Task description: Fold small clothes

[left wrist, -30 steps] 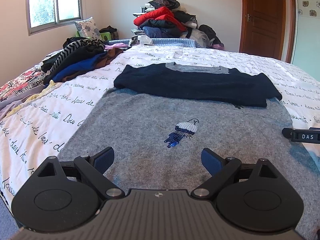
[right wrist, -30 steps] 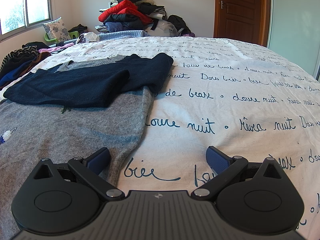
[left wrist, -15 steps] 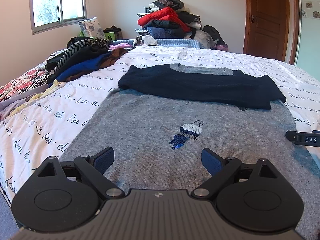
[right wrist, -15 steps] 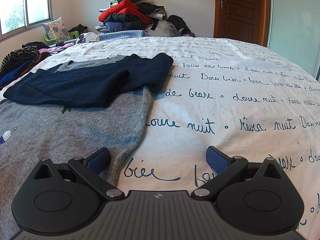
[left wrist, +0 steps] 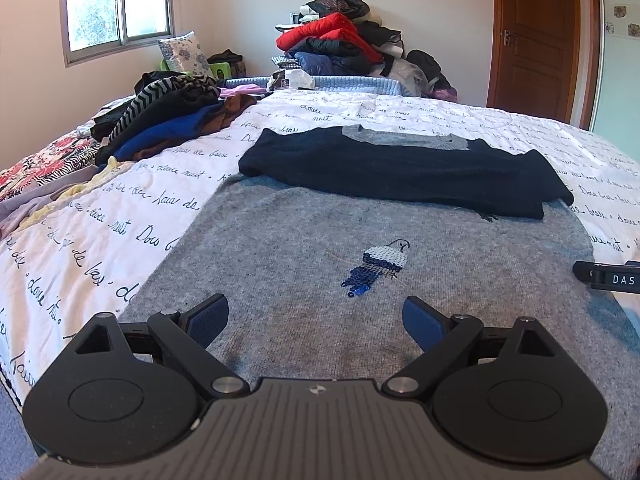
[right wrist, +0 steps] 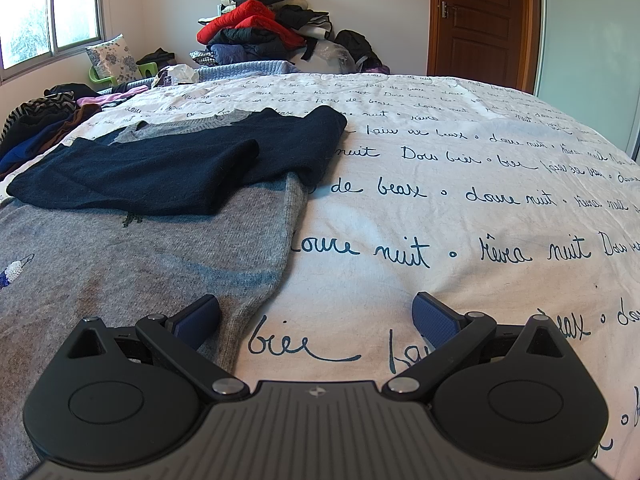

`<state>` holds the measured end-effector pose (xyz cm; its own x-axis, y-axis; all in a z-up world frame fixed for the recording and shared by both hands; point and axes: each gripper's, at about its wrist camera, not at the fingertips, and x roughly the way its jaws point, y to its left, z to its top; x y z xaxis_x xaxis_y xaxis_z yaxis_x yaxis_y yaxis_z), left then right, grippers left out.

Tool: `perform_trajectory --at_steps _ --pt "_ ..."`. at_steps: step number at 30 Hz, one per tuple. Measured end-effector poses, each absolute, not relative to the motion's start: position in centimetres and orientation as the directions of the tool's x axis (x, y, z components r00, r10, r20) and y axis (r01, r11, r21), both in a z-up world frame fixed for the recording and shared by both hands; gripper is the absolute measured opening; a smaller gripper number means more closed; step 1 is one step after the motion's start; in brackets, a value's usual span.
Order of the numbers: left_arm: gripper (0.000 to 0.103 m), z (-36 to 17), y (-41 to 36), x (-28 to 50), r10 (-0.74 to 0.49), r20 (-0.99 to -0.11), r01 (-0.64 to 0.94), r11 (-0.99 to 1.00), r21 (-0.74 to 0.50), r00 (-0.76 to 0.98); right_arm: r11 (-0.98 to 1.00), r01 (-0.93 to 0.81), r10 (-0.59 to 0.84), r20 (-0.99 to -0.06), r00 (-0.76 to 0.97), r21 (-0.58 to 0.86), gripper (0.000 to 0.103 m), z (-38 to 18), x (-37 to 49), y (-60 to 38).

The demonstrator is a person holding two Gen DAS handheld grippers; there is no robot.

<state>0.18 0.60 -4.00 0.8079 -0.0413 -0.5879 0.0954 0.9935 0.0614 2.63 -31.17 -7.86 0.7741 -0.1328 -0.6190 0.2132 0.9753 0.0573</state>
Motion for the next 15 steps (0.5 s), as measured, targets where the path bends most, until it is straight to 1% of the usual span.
perform_trajectory --at_steps 10,15 --pt "0.092 -3.9 0.9 0.1 -0.044 -0.585 0.095 0.994 0.057 0.81 0.975 0.213 -0.133 -0.619 0.774 0.057 0.103 -7.8 2.6 -31.2" --pt "0.092 -3.5 1.8 0.0 -0.026 -0.573 0.079 0.995 0.068 0.819 0.975 0.213 -0.133 -0.619 0.774 0.057 0.103 -7.9 2.6 -31.2"
